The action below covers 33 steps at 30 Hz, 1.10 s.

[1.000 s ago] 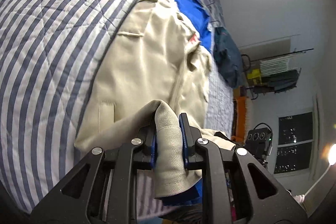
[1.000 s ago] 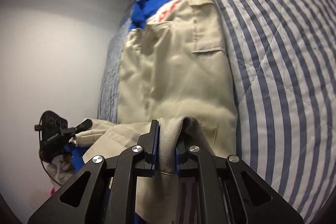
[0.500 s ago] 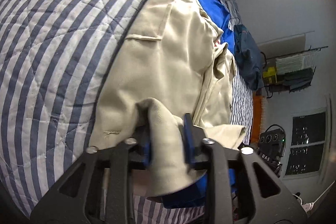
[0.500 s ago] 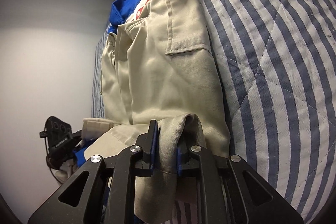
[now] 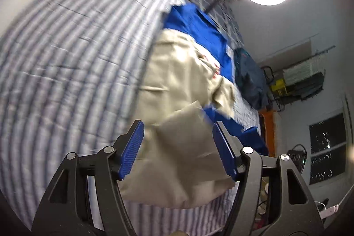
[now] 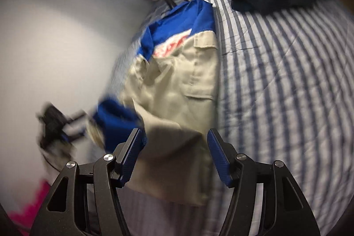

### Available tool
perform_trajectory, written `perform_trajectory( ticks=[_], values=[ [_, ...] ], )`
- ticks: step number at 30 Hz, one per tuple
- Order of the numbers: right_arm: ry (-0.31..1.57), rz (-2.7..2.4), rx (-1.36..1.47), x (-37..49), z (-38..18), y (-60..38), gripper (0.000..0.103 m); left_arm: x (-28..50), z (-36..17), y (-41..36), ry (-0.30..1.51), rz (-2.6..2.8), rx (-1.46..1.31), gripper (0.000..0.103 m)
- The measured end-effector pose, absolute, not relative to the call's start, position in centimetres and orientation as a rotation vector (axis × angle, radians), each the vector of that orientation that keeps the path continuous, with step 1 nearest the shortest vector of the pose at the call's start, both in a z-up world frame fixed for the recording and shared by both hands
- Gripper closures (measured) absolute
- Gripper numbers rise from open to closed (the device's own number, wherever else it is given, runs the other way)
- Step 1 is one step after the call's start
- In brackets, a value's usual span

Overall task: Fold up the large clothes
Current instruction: 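Lay the folded hem over the jacket body with both grippers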

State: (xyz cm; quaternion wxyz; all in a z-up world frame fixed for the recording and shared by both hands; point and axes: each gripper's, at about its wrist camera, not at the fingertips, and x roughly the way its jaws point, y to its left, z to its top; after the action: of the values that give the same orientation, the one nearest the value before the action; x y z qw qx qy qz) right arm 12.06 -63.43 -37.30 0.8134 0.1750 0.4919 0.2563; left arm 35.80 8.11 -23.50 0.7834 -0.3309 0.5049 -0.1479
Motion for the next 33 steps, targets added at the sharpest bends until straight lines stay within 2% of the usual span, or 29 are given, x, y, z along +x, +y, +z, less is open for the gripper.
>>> perform_trajectory(
  ticks=[3, 6, 16, 20, 25, 31, 33],
  values=[
    [1.087, 0.617, 0.319, 11.4, -38.3, -62.6, 0.055, 35.0, -24.2, 9.7, 1.102, -0.305, -0.701, 0.037],
    [1.087, 0.661, 0.230, 10.8, -38.1, -60.7, 0.056, 34.7, -25.1, 9.7, 1.127, -0.310, -0.674, 0.037],
    [0.977, 0.745, 0.459, 11.0, -34.2, -63.2, 0.054, 35.8, -27.4, 6.3, 1.188, -0.370, -0.586, 0.037],
    [1.038, 0.862, 0.450, 11.0, -35.5, -60.1, 0.054, 36.1, -27.9, 5.3, 1.196, -0.374, -0.566, 0.037],
    [1.105, 0.886, 0.277, 12.8, -38.1, -52.2, 0.054, 36.8, -28.1, 4.4, 1.192, -0.362, -0.550, 0.037],
    [1.156, 0.646, 0.338, 17.5, -41.3, -51.3, 0.056, 37.9, -29.1, 3.1, 1.201, -0.357, -0.516, 0.037],
    [1.149, 0.654, 0.367, 17.0, -40.6, -52.6, 0.056, 38.1, -29.4, 2.9, 1.207, -0.377, -0.509, 0.042]
  ],
)
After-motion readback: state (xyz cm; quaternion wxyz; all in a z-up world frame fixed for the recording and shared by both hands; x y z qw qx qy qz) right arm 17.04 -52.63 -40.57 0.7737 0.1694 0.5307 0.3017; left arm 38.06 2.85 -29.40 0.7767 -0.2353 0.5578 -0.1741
